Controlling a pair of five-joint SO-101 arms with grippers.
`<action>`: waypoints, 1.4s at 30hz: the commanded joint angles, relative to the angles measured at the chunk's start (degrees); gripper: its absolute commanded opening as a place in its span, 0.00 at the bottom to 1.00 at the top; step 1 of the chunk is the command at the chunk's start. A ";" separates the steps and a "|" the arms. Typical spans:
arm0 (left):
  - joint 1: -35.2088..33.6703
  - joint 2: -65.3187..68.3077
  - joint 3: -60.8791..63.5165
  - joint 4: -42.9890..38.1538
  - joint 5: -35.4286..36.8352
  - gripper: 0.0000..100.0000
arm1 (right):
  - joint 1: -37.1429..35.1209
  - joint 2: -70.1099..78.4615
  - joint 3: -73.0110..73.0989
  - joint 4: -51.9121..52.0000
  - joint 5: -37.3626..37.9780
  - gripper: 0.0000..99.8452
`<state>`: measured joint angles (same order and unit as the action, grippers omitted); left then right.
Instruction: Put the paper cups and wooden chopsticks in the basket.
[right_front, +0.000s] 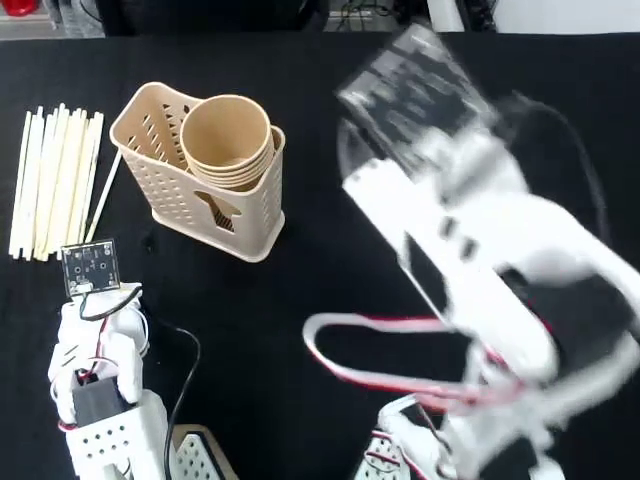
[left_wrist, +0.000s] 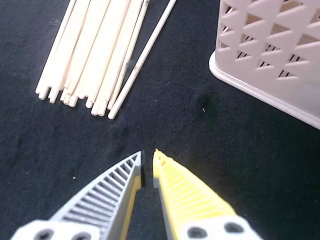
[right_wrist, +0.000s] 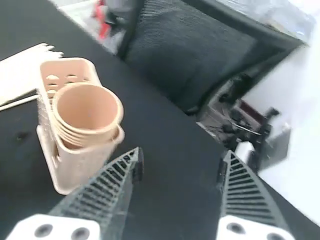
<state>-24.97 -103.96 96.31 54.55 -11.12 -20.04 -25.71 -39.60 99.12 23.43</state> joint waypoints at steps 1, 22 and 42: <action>-0.40 -0.53 1.01 0.35 0.18 0.05 | 5.19 -11.12 12.62 2.02 0.26 0.25; -0.40 -0.53 1.01 0.35 0.18 0.05 | 15.74 -35.56 101.32 -50.11 -4.04 0.01; 4.88 -0.53 1.01 0.35 0.18 0.05 | 21.45 -11.65 113.10 -83.08 -15.12 0.01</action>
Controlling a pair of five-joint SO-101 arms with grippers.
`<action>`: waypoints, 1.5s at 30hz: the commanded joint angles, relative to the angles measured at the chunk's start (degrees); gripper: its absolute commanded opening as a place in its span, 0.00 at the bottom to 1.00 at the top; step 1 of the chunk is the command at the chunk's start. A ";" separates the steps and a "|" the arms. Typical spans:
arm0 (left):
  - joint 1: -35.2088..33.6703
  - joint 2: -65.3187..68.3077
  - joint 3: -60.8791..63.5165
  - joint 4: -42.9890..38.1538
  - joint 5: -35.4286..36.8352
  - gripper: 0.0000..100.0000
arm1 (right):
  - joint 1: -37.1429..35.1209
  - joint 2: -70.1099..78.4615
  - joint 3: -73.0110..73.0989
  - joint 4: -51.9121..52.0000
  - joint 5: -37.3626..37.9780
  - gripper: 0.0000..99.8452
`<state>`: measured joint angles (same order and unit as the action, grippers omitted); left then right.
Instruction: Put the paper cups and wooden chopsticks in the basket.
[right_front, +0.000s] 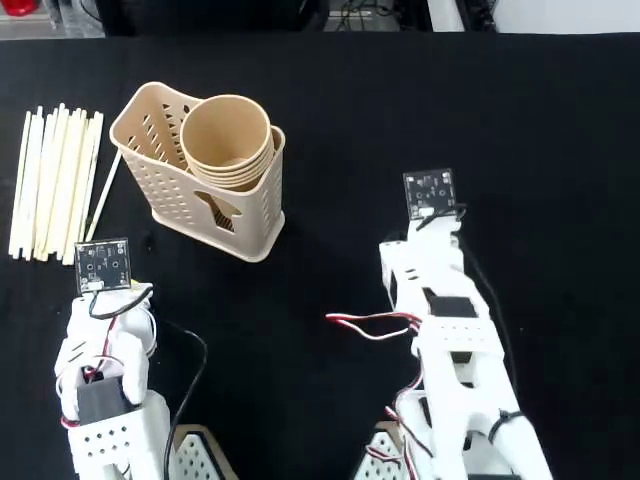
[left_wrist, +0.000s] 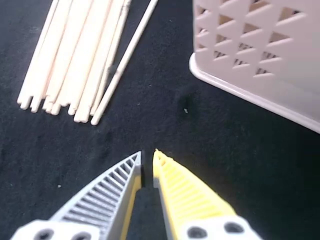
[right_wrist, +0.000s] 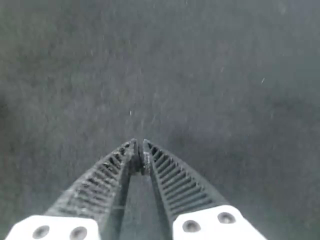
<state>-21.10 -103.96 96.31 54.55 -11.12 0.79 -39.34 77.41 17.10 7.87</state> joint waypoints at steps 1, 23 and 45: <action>1.10 -0.53 1.01 0.44 0.18 0.05 | 0.62 2.95 -4.44 -1.05 0.44 0.01; -12.97 14.24 -38.99 7.03 -7.38 0.08 | -3.60 9.27 -7.60 -0.44 6.51 0.01; -15.69 59.43 -60.35 4.57 -5.10 0.08 | -10.73 -35.12 19.56 -9.14 -4.92 0.01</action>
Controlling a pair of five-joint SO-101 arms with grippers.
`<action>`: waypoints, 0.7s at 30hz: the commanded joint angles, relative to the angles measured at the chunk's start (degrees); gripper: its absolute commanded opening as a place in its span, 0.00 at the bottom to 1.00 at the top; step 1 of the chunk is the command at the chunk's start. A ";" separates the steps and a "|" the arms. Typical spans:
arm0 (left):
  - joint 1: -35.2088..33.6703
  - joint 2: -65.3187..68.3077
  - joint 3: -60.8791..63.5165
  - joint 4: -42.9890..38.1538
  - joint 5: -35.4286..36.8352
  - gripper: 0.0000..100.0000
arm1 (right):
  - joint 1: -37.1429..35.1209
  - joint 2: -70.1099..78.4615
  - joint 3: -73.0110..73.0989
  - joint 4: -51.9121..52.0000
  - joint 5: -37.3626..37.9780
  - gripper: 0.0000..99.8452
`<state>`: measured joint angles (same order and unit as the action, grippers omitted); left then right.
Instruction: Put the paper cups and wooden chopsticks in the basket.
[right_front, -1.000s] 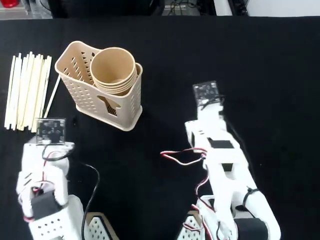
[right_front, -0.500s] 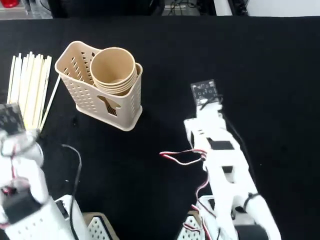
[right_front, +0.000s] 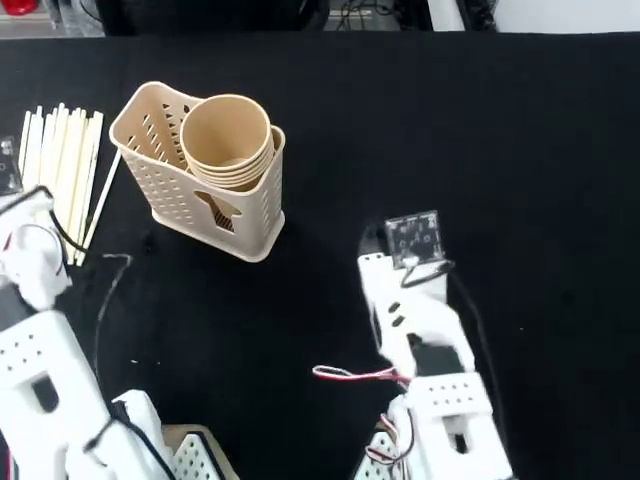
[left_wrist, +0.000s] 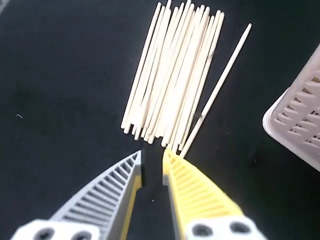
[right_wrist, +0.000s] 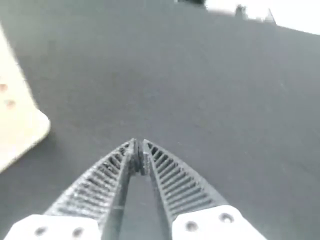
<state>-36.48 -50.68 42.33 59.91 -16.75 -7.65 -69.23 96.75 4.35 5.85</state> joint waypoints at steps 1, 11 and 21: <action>-0.31 8.18 -7.87 -0.70 0.53 0.08 | -2.73 -6.55 0.40 4.66 -4.48 0.02; -0.22 34.99 -35.21 10.20 -3.96 0.08 | -2.90 -9.80 0.40 14.33 -7.56 0.17; -1.45 64.26 -70.02 22.33 -3.87 0.08 | -4.57 -9.54 0.40 12.40 0.00 0.01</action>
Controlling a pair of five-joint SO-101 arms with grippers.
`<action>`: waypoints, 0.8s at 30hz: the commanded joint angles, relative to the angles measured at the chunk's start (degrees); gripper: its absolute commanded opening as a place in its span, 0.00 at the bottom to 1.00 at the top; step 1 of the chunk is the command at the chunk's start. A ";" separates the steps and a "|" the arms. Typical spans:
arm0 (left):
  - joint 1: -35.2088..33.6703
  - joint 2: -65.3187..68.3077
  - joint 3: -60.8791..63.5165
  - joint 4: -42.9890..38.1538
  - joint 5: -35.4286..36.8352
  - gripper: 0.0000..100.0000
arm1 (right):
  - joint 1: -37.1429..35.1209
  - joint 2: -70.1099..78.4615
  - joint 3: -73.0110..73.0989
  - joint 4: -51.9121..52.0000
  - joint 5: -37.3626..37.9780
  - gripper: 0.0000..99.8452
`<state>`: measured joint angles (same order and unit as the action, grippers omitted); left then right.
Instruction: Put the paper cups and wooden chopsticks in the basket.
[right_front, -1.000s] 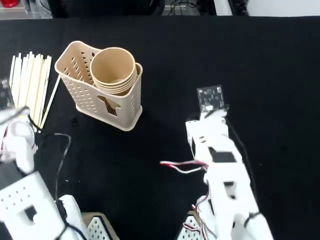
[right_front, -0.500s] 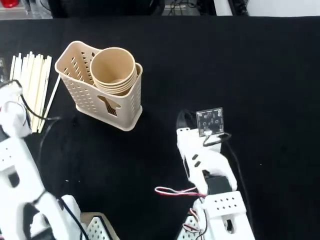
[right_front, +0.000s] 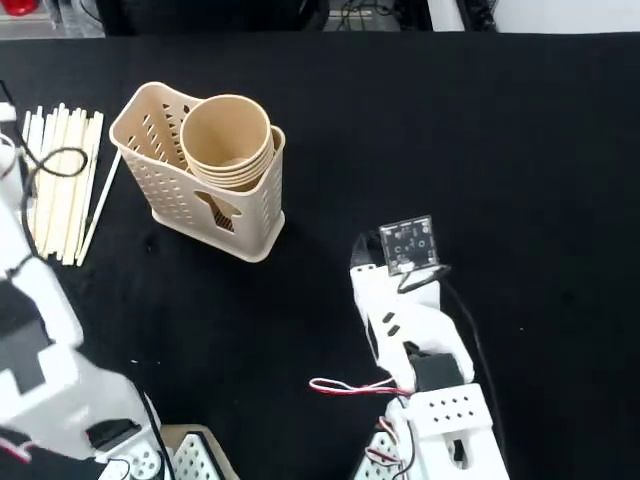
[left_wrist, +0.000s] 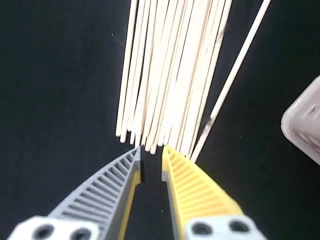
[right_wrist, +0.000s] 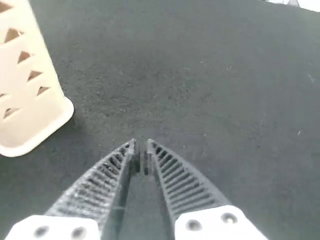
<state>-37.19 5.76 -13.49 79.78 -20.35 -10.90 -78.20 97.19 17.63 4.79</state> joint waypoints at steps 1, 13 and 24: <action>-0.75 10.37 -17.27 2.73 -0.18 0.08 | -1.41 -0.57 -0.04 -0.88 1.05 0.01; -0.31 38.95 -53.32 4.04 0.79 0.26 | -1.41 -0.48 -0.04 -0.88 1.49 0.01; 0.57 59.08 -65.71 -0.79 6.86 0.29 | -1.41 -0.48 -0.04 -0.88 1.58 0.02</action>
<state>-37.45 62.37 -75.74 81.19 -14.37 -11.60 -78.20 97.19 17.63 5.93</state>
